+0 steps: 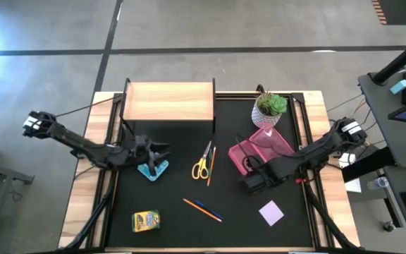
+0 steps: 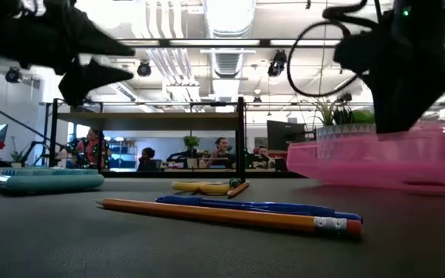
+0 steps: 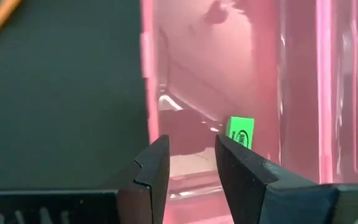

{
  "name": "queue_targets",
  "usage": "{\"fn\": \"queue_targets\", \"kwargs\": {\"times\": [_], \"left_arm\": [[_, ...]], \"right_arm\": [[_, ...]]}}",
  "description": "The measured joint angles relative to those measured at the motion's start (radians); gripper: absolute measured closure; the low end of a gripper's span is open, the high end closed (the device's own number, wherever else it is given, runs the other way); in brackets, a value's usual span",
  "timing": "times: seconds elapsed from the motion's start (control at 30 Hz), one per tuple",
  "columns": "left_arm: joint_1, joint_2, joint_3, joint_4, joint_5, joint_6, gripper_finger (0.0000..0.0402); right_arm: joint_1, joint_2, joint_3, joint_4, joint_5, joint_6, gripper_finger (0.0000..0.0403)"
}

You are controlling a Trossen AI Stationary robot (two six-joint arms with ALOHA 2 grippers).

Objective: Pack school essentials
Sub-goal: Put the blue pen into the pink supply box

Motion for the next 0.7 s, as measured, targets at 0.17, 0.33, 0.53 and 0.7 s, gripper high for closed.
{"fn": "queue_targets", "kwargs": {"times": [0.17, 0.33, 0.53, 0.7], "left_arm": [[-0.001, 0.118, 0.091, -0.010, 0.140, 0.001, 0.0191], [-0.002, 0.202, 0.151, -0.022, 0.211, 0.001, 0.0191], [-0.002, 0.259, 0.181, 0.017, 0.343, -0.157, 0.0191], [-0.002, 0.292, 0.186, 0.024, 0.411, -0.181, 0.0191]], "right_arm": [[0.006, 0.000, 0.068, -0.001, 0.034, -0.049, 0.0282], [0.029, 0.000, 0.135, 0.002, 0.087, -0.102, 0.0288], [0.067, 0.009, 0.160, 0.057, 0.143, -0.129, 0.0287], [0.098, 0.052, 0.158, 0.210, 0.148, -0.184, 0.0289]]}}
